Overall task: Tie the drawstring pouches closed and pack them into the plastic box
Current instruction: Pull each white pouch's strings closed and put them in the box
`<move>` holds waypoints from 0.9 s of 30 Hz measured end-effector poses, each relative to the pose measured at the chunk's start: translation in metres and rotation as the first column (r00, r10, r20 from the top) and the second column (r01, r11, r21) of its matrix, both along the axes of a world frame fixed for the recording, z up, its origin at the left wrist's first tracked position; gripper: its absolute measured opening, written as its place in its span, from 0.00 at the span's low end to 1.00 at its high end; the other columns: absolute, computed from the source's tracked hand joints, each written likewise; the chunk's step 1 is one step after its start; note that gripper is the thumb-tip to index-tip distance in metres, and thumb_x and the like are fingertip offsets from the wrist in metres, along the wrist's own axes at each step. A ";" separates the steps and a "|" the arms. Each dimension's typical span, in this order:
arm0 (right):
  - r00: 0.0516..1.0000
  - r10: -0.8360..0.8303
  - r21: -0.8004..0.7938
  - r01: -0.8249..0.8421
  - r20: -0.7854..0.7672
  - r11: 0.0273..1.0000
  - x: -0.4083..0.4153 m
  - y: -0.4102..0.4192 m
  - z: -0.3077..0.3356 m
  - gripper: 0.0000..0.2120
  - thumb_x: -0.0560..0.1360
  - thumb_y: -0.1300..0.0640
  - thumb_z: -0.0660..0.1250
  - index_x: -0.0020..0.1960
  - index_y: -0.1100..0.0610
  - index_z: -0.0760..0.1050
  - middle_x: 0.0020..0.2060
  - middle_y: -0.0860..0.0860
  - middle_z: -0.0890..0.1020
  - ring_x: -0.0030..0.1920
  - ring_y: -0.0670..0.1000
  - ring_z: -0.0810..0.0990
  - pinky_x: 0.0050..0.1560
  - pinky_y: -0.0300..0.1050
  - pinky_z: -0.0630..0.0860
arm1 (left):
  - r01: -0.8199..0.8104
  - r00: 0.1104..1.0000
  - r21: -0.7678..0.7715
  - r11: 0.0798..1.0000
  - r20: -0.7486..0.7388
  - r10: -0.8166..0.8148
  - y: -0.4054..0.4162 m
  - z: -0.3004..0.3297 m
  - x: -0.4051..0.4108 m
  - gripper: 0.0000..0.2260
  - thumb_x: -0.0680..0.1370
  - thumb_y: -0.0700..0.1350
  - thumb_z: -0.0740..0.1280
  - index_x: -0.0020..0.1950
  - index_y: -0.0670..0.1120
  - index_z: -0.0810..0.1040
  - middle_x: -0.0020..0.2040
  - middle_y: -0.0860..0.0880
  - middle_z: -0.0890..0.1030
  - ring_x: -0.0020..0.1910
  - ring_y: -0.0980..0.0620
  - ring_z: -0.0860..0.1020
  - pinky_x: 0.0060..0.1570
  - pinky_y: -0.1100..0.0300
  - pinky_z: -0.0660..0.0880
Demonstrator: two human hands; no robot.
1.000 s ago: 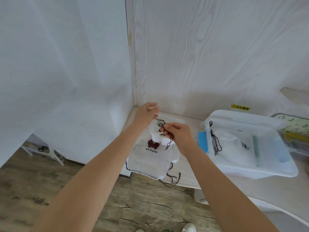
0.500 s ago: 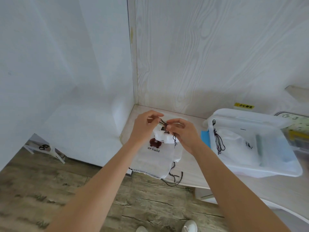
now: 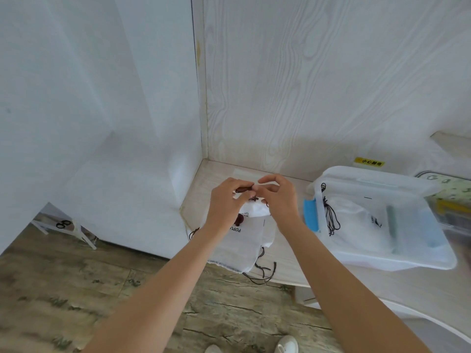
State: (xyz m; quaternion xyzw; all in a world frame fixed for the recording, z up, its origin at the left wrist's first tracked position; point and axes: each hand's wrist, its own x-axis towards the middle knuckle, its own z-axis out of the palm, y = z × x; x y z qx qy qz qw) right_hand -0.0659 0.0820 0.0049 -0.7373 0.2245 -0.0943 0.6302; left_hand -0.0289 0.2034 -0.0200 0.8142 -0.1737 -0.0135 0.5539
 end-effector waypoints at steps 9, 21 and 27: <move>0.996 0.086 -0.259 -0.091 -0.031 0.961 -0.010 -0.010 0.000 0.06 0.72 0.66 0.69 0.45 0.59 0.73 0.35 0.54 0.83 0.27 0.39 0.79 0.29 0.28 0.72 | 0.116 0.980 0.307 0.944 0.117 -0.159 0.007 0.003 0.009 0.07 0.76 0.42 0.66 0.50 0.42 0.83 0.44 0.45 0.81 0.40 0.55 0.75 0.41 0.71 0.66; 0.992 0.123 -0.277 -0.122 -0.015 0.953 -0.011 -0.002 -0.010 0.06 0.71 0.64 0.70 0.44 0.55 0.77 0.36 0.48 0.81 0.37 0.42 0.78 0.39 0.29 0.74 | 0.158 0.971 0.037 0.987 -0.185 -0.149 0.011 0.003 0.009 0.04 0.75 0.43 0.67 0.42 0.47 0.80 0.37 0.51 0.80 0.39 0.52 0.76 0.44 0.56 0.70; 0.985 0.175 -0.322 -0.165 0.002 0.932 -0.013 0.003 -0.012 0.04 0.70 0.61 0.72 0.43 0.55 0.78 0.35 0.44 0.82 0.36 0.36 0.78 0.39 0.26 0.73 | 0.188 0.962 0.055 0.981 -0.210 -0.173 0.014 0.004 0.009 0.06 0.75 0.45 0.67 0.40 0.44 0.78 0.38 0.44 0.80 0.38 0.52 0.74 0.42 0.58 0.68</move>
